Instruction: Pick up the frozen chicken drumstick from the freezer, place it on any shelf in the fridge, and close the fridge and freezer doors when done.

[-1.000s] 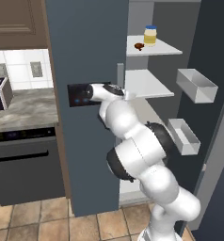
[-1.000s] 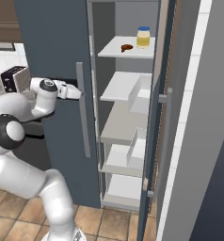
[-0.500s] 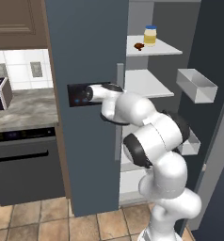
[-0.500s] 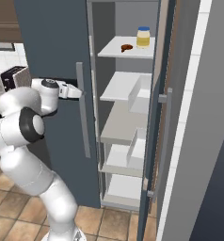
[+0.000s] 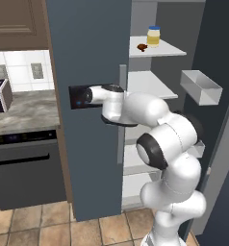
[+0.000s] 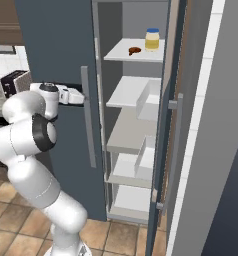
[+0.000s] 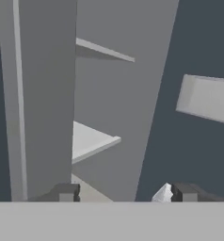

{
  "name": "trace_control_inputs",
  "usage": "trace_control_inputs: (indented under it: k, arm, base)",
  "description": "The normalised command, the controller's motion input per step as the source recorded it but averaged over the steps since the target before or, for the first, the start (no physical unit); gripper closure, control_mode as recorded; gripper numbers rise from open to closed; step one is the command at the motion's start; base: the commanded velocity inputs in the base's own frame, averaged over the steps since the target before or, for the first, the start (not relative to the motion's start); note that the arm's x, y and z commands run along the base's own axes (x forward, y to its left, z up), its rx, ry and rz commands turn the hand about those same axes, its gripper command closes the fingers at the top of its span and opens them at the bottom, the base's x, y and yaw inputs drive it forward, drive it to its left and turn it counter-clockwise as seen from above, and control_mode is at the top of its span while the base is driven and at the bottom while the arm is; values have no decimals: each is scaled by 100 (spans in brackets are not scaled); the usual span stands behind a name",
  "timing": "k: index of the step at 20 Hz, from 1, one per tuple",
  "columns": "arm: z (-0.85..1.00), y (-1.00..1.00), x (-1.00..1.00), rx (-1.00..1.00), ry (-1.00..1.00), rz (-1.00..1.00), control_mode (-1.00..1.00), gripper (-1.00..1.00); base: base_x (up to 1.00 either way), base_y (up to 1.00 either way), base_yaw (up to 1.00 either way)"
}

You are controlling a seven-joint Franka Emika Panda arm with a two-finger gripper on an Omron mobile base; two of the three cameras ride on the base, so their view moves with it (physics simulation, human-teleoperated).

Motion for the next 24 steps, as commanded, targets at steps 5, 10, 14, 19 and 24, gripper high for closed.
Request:
trace_control_inputs:
  k: [5,10,14,19,24]
  arm:
    - [54,0,-5,2,-9,0,-100,-100]
    - [68,0,-14,1,-13,2,-100,-100]
    - [80,0,-41,0,-18,6,-100,-100]
    - [71,0,-92,0,-17,8,-100,-100]
    - [59,-7,-100,0,-13,8,-100,-100]
  base:
    - [0,0,0]
    - [0,0,0]
    - [0,0,0]
    - [0,0,0]
    - [0,0,0]
